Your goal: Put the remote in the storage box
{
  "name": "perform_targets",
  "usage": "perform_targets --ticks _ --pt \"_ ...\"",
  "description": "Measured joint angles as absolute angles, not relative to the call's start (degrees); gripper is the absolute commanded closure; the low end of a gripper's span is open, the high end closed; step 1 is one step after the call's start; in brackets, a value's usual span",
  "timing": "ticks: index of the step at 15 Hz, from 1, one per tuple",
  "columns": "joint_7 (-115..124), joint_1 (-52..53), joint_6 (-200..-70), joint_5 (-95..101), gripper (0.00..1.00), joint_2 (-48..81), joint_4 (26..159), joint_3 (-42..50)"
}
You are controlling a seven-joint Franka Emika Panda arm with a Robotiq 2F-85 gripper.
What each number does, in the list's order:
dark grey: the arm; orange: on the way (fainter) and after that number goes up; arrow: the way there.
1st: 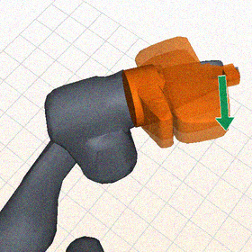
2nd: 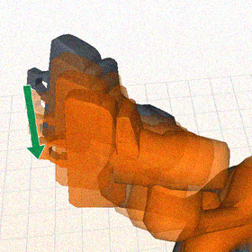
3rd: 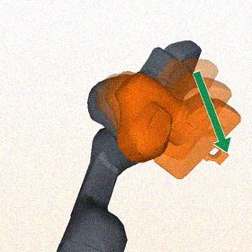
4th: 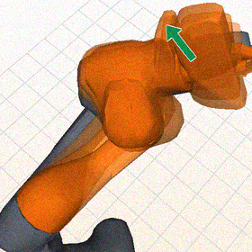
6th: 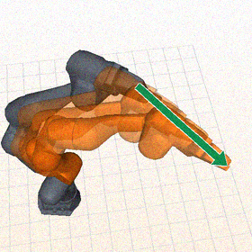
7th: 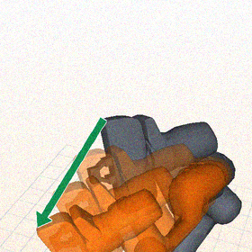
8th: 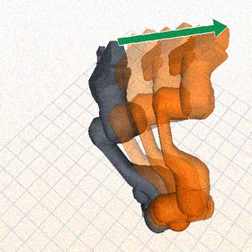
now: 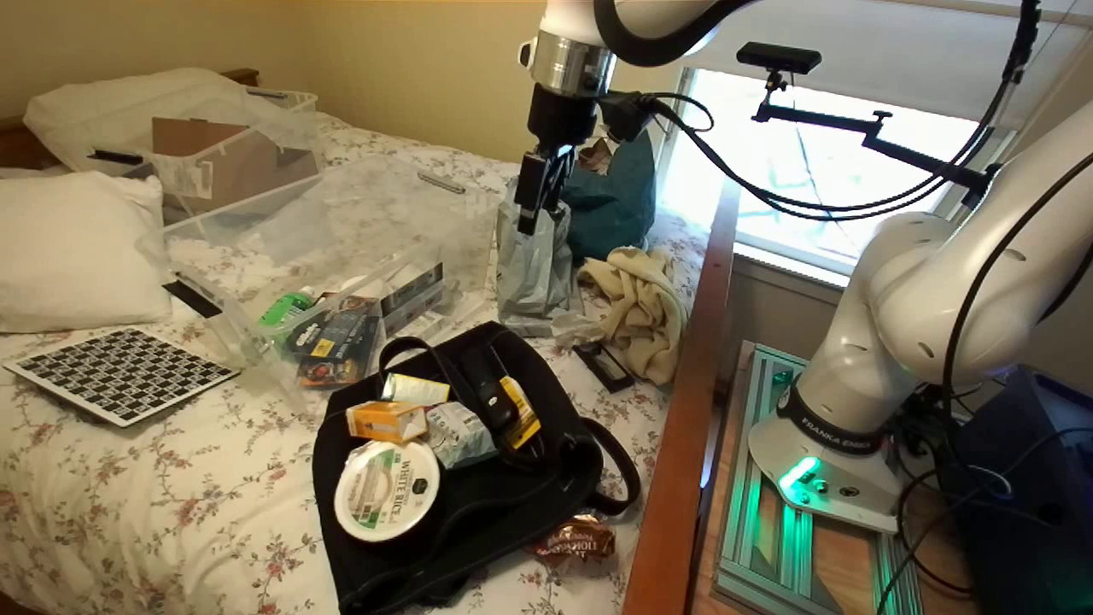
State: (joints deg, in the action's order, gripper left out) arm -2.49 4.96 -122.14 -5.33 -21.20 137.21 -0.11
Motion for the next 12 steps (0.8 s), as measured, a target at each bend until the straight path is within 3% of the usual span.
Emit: perform_targets --ticks 12 --pt "6.33 4.91 -118.57 -3.06 0.00 -12.00 129.32 -6.35"
